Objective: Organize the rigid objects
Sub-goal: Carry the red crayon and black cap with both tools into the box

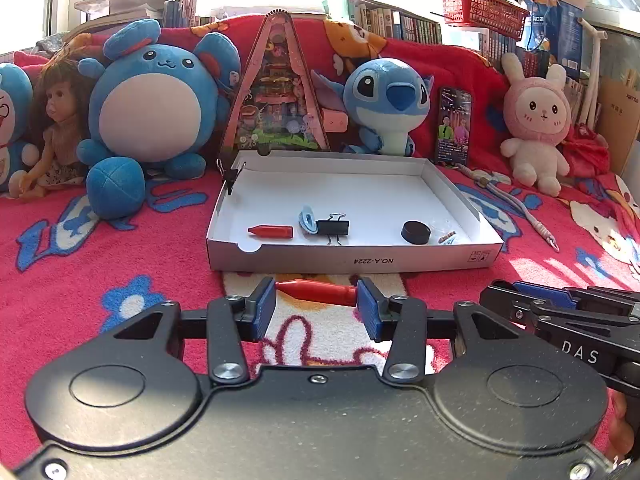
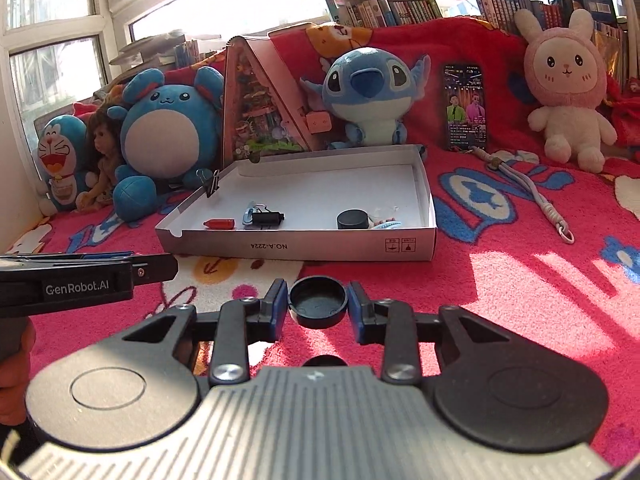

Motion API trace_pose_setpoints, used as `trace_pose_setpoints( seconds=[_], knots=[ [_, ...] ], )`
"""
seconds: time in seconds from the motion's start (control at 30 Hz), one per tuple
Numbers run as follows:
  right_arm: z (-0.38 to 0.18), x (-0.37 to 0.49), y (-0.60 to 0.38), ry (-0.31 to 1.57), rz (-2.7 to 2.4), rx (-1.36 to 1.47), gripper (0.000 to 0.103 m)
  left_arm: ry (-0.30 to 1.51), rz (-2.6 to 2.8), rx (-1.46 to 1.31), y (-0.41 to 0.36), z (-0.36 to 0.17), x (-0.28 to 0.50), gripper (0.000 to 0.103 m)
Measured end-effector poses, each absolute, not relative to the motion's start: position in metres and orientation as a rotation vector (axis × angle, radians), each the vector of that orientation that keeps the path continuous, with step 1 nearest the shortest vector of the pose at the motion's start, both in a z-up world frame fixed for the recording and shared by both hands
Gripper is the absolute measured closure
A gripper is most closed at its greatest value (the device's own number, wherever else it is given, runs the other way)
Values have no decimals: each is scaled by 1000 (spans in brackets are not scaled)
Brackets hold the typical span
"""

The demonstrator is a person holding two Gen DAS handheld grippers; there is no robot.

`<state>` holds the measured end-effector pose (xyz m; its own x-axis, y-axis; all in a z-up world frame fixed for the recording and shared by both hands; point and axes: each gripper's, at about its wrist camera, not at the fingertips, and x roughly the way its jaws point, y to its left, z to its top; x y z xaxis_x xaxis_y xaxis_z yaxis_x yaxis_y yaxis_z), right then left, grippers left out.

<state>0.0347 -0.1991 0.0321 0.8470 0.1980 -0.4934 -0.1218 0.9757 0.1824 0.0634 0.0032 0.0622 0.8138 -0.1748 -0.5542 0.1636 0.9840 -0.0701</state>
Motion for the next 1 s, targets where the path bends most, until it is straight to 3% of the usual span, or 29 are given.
trace_pose_setpoints(
  seconds=[1.0],
  knots=[
    [58,173,-214,617,100,168,66,759,-66,-20,-21,61,242,61]
  ],
)
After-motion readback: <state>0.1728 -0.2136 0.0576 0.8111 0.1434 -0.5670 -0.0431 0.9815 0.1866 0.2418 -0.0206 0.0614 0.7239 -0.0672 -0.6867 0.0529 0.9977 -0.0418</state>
